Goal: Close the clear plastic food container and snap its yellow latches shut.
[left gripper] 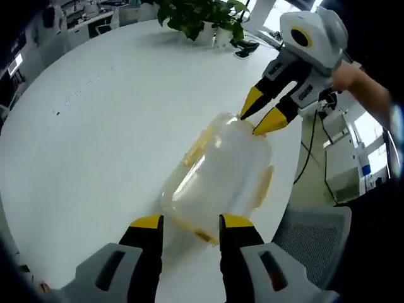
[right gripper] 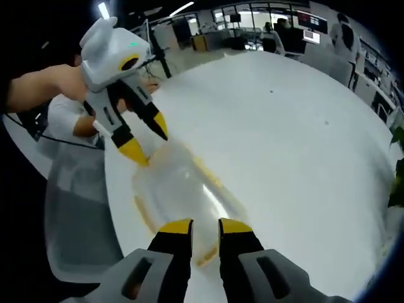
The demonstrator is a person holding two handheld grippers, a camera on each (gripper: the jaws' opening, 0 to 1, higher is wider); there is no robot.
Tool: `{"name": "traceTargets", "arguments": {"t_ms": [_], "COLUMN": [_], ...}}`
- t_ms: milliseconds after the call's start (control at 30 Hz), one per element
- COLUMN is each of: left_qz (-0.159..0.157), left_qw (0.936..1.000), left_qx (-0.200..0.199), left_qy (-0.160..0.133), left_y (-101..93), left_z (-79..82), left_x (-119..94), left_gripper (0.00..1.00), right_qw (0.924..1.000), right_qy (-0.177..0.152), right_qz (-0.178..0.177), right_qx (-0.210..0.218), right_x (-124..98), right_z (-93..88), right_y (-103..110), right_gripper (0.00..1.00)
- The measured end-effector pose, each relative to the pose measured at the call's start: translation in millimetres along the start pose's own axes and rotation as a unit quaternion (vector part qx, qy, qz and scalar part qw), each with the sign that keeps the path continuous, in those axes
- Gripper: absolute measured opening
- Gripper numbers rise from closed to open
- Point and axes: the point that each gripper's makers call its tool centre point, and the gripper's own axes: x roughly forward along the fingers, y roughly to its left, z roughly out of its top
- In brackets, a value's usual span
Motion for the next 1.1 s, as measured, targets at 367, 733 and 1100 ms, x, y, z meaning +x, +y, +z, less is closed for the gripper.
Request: {"name": "traceTargets", "arguments": {"t_ms": [367, 733, 1100], "left_qz": [-0.013, -0.029, -0.034], "left_qw": [0.9990, 0.9961, 0.9913], "left_qx": [0.042, 0.081, 0.126], "left_qy": [-0.012, -0.017, -0.021], "left_y": [-11.3, -22.9, -32.0], "left_z": [9.1, 18.9, 24.4], "left_x": [3.3, 7.4, 11.3], "left_gripper": [0.33, 0.33, 0.35], "right_qw": [0.9985, 0.9956, 0.9912], "right_qy": [0.005, 0.019, 0.024], "right_qz": [0.020, 0.031, 0.053], "right_qx": [-0.050, -0.086, -0.118], "right_x": [3.1, 10.2, 15.8], "right_z": [10.3, 13.2, 16.4], "right_y": [10.8, 12.8, 22.8], "right_gripper": [0.14, 0.15, 0.20]}}
